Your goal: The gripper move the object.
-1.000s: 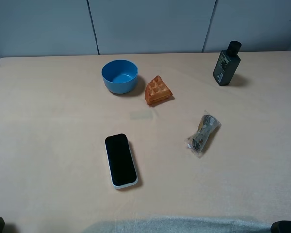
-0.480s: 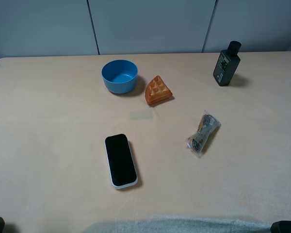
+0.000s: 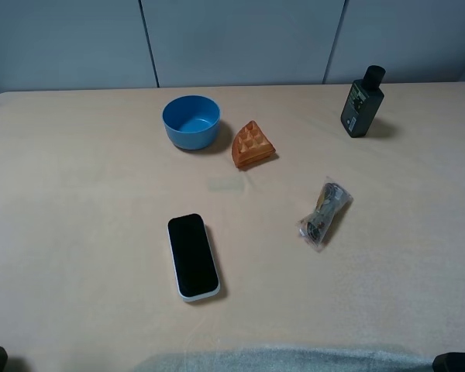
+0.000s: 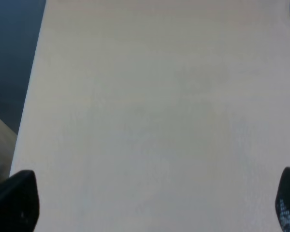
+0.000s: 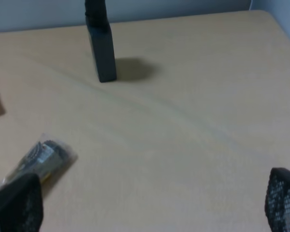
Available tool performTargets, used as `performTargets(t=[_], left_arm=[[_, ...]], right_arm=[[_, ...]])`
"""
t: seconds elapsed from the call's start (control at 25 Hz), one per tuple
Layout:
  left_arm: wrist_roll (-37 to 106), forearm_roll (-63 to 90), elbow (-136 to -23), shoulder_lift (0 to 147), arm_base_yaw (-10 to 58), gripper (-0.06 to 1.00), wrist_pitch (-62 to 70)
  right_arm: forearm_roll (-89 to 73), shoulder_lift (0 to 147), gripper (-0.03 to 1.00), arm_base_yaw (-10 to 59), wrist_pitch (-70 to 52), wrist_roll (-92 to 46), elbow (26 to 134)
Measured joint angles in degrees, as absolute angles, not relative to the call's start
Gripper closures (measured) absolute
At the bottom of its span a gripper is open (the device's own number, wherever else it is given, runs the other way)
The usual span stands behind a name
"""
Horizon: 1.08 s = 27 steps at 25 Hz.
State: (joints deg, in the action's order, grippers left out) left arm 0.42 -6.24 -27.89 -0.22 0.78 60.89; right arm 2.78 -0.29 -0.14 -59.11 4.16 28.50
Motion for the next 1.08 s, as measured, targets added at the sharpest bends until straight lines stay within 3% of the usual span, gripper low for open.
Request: performTargets(t=[1.08], left_arm=[[0.4, -6.2, -27.9, -0.2, 0.8, -0.03, 60.9]], right_arm=[[3.7, -0.4, 0.28, -0.1, -58.9, 4.1, 28.5]])
